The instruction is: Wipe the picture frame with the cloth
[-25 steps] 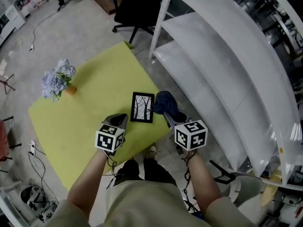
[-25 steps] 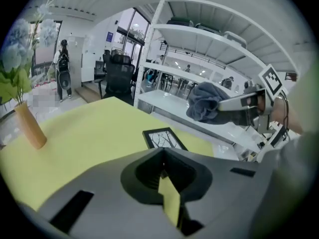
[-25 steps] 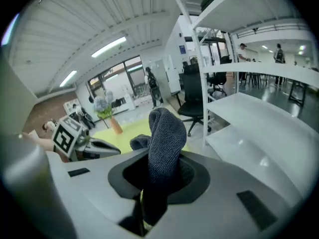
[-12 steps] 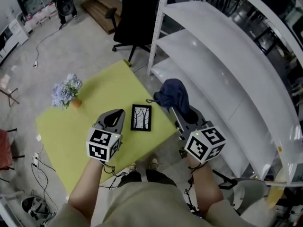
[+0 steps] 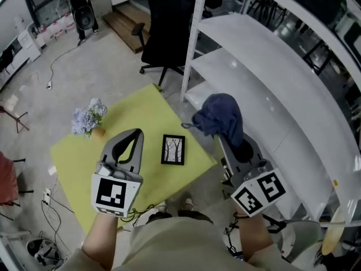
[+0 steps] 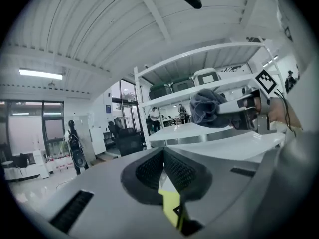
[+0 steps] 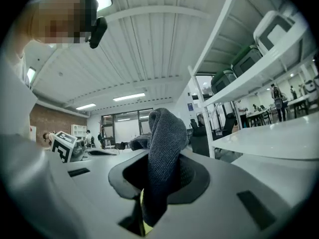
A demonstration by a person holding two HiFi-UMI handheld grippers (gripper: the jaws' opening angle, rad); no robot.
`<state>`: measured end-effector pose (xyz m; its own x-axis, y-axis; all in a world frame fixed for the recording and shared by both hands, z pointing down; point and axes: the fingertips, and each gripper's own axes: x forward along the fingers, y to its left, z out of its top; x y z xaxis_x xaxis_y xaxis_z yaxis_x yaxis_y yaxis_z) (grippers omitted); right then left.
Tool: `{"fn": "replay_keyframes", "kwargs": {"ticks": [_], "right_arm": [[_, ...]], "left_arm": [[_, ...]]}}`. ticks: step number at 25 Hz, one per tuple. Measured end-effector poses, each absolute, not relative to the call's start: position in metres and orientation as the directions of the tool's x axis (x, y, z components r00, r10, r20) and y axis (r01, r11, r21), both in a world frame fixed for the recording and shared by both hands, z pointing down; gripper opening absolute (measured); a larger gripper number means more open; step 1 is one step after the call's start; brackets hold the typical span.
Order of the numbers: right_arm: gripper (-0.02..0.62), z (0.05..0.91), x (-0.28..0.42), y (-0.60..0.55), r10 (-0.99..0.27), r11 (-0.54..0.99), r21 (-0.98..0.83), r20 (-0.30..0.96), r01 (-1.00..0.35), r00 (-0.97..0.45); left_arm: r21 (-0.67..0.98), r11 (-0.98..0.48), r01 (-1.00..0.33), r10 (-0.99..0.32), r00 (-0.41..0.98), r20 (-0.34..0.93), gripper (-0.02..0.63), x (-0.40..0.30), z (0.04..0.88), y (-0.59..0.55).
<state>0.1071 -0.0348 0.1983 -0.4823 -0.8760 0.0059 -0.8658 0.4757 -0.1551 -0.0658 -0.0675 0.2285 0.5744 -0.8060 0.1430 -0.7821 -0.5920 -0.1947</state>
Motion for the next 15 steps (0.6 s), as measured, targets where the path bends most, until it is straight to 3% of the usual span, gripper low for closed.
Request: {"fn": "replay_keyframes", "kwargs": {"ticks": [4, 8, 15], "right_arm": [[0.075, 0.185, 0.104, -0.024, -0.876, 0.480, -0.128, -0.025, -0.868, -0.481], [0.075, 0.181, 0.102, -0.016, -0.873, 0.487, -0.147, -0.061, -0.861, -0.484], [0.075, 0.204, 0.096, -0.006, -0.852, 0.519, -0.105, 0.021, -0.848, -0.524]], "left_arm": [[-0.184, -0.603, -0.776, -0.797, 0.598, 0.085, 0.008, -0.061, 0.204, -0.054], [-0.276, -0.595, -0.755, -0.796, 0.602, 0.068, 0.008, -0.059, 0.202, -0.045], [-0.236, -0.611, -0.755, -0.788, 0.608, 0.097, 0.008, -0.059, 0.219, -0.031]]}}
